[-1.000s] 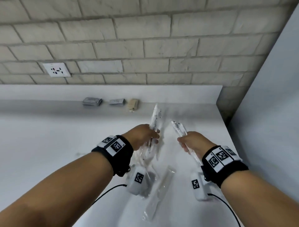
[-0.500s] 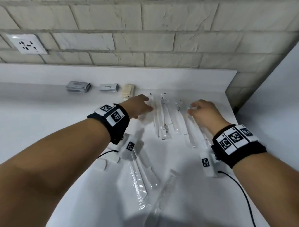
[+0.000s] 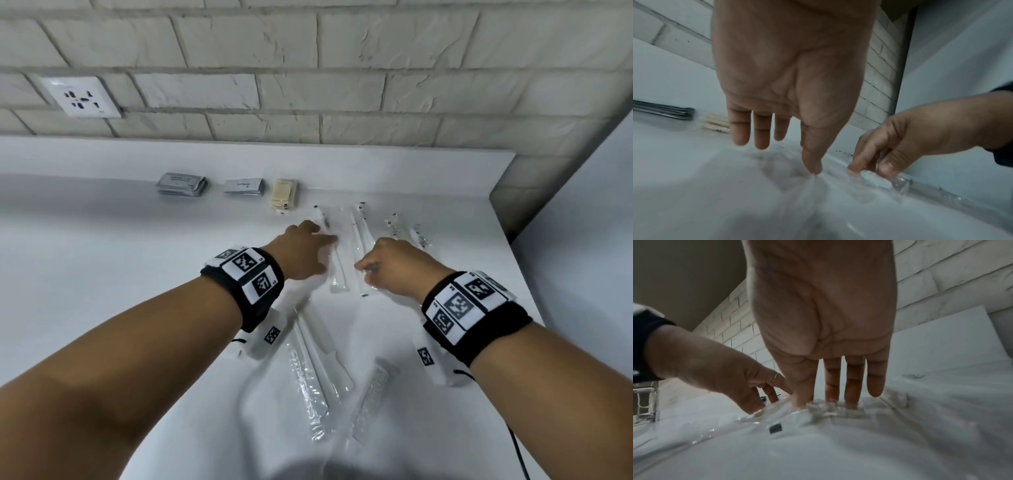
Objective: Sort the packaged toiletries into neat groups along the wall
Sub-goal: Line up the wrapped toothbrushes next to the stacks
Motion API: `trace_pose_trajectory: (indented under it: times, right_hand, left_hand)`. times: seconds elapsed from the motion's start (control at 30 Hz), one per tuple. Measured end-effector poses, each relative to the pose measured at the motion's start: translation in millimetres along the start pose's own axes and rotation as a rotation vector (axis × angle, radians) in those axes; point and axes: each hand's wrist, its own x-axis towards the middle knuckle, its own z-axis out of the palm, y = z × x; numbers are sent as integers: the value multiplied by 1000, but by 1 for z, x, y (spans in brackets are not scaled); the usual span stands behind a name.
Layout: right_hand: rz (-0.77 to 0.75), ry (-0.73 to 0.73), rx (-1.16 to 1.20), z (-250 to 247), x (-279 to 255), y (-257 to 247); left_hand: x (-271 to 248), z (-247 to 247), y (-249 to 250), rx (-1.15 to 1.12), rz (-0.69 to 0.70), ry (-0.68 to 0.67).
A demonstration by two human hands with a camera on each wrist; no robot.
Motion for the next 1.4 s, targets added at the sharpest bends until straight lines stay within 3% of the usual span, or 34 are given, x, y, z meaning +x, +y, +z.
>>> trace_pose_trajectory:
  times: [0.13,0.27,0.4,0.53,0.6,0.73,0.8,0.87,0.97,1.03,1.17,1.4]
  right_hand:
    - [-22,-15,-43,-2,1,-1]
    - [-73,-7,-218,0,-2,-4]
    - [-121,85,-457,11,-7,-18]
    - [-139,122,-540,13,-4,-20]
    - [-202,173,-447,9,0,-13]
    - [-367,599,-28,-24,4,-19]
    - [-323,697,282,-52,9,-34]
    - [-144,587,520,-76,16,-48]
    - [110,260,578,-79,33,-53]
    - [262,129,604,-64,39,-47]
    - [282,89,263,-39,39,-31]
    - [280,83,47,1,31,-50]
  left_hand:
    - [-11,1,4,100,29,34]
    - [-11,4,15,-41,-9,-97]
    - [-8,7,19,21,-38,-75]
    - [-10,1,13,55,-20,-52]
    - [-8,-4,2,41,-24,-84]
    - [-4,-7,-14,77,-5,-125]
    - [-3,-5,-17,80,4,-120]
    - [-2,-3,-17,74,3,-118]
    - [-2,0,-18,68,3,-114]
    - [-2,-2,-19,62,6,-113]
    - [-1,-1,-20,62,24,-107]
    - [-1,-7,-23,90,36,-115]
